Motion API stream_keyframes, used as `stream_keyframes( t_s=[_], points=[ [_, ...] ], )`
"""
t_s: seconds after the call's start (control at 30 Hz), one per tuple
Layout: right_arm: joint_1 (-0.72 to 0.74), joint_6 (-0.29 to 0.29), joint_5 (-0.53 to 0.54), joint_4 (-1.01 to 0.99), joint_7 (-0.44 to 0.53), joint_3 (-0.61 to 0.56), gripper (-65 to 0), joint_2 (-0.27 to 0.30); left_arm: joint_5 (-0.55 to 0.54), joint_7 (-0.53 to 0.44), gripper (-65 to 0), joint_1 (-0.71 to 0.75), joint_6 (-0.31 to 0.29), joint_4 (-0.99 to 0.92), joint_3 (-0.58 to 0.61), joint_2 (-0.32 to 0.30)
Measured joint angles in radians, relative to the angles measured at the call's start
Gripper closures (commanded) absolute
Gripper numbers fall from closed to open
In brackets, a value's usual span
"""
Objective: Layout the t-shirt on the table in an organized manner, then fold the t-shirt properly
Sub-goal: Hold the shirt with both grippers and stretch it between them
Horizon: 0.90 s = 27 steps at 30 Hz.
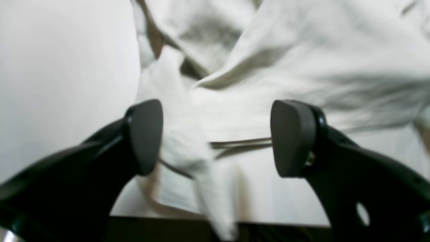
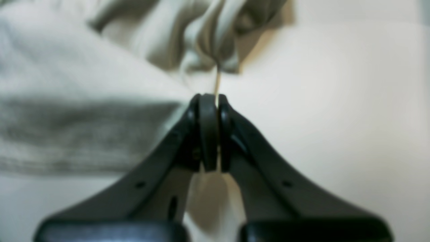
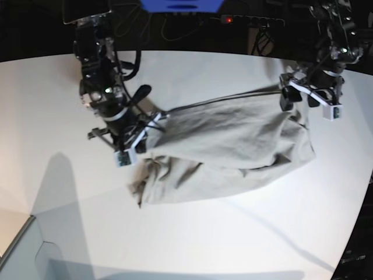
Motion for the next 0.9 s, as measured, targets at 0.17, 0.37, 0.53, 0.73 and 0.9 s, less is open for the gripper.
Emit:
stream_keyframes(
  t_s=[0.17,0.37,0.53,0.73,0.9],
  points=[
    [-0.001,0.0,0.002,0.014,0.003,0.03,0.0,0.007,-0.002,-0.015,-48.2,0.005,0.0,-0.005,0.047,-0.006],
    [0.003,0.0,0.001,0.013,0.004,0.034,0.0,0.021,0.074,0.0,-48.1,-0.041,0.01,-0.101,0.046,0.0],
    [0.002,0.0,0.001,0.013,0.003,0.029,0.0,0.019,0.031,0.048,-48.1,-0.025,-0.008,0.106,0.079,0.038],
    [0.002,0.0,0.001,0.013,0.004,0.029,0.0,0.018,0.063,0.119,-43.1,-0.028,0.007,0.074,0.148,0.066],
    [0.002,0.0,0.001,0.013,0.003,0.029,0.0,0.016,0.054,0.111,-27.0,-0.035,0.006,-0.043,0.183,0.071]
  ],
)
